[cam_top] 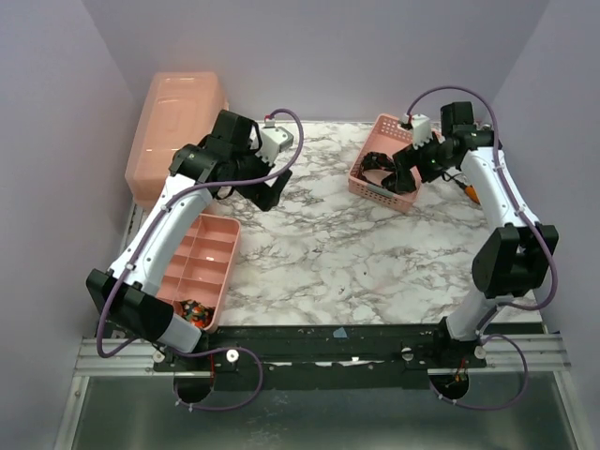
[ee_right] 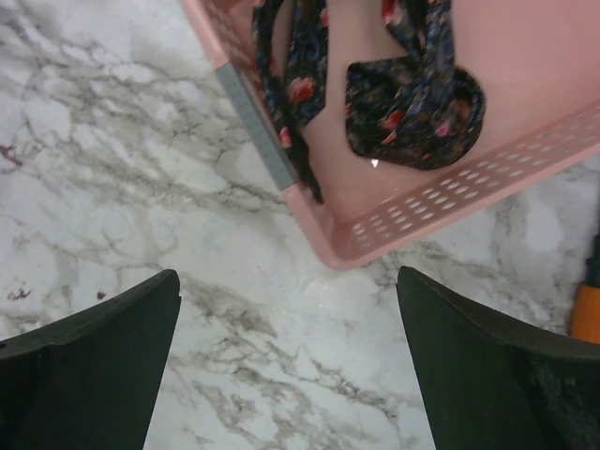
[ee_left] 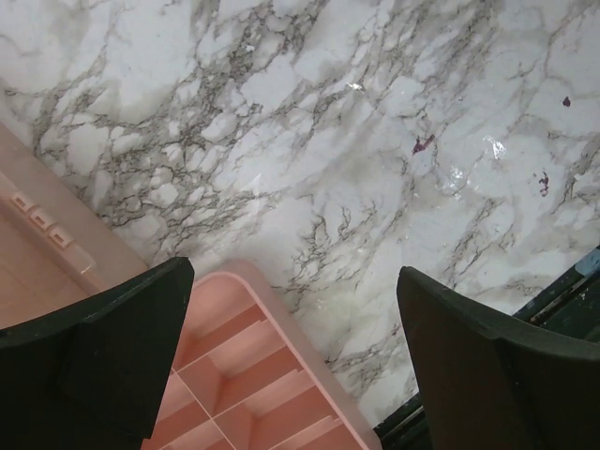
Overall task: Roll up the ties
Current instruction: Pick up the tie from the bin.
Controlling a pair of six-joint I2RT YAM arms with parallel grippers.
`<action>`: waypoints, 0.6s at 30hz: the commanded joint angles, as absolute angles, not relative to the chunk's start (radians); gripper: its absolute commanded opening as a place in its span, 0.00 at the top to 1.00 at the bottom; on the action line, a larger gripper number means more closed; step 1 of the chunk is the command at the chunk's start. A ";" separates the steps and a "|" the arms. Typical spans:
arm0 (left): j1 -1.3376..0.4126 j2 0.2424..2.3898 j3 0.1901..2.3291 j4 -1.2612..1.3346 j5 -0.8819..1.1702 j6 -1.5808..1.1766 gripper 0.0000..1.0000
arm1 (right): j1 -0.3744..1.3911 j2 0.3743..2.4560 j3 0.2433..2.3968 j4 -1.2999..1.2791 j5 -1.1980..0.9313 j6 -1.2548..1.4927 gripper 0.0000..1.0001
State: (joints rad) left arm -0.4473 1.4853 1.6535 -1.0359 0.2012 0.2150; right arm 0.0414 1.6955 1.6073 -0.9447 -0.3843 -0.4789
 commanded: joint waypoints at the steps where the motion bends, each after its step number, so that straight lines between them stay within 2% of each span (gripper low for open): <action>1: -0.361 1.456 1.742 -0.979 0.272 0.162 0.02 | 0.044 1.830 1.737 -0.924 -0.284 -0.477 0.00; 6: -0.265 1.450 1.774 -0.943 0.301 0.100 0.02 | 0.046 2.006 1.907 -0.934 -0.222 -0.477 0.00; 11: -0.261 1.409 1.706 -0.878 0.189 0.113 0.02 | 0.052 2.182 2.058 -0.943 -0.180 -0.470 0.02; 13: -0.261 1.385 1.673 -0.866 0.178 0.131 0.01 | 0.055 2.237 2.098 -0.935 -0.166 -0.466 0.07; 18: -0.261 1.349 1.622 -0.858 0.131 0.157 0.02 | 0.061 2.339 2.157 -0.927 -0.159 -0.447 0.37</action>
State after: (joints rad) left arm -0.2592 1.3903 1.6543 -0.8921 0.2016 0.1322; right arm 0.0517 2.2738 2.0995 -0.9260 -0.1951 -0.4648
